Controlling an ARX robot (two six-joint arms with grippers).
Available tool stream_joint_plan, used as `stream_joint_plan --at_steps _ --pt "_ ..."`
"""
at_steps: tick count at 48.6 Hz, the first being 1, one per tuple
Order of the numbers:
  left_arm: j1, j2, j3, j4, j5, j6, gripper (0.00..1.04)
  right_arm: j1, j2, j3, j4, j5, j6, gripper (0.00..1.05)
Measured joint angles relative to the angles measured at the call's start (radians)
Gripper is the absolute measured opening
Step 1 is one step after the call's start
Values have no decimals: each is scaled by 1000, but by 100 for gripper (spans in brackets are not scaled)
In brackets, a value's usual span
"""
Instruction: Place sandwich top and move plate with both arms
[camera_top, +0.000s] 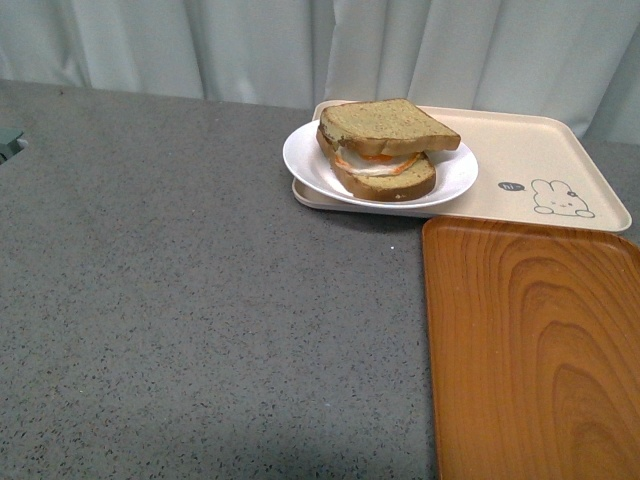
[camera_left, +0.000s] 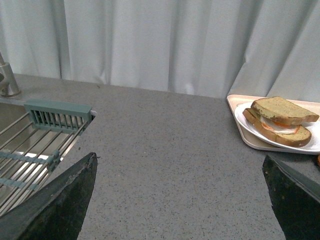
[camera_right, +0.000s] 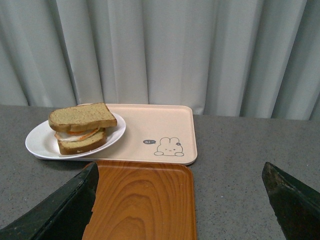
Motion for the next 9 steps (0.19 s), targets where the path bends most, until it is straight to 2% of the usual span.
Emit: stream_joint_plan --at_steps 9 --pt "0 0 0 0 0 0 98 0 0 0 0 0 0 96"
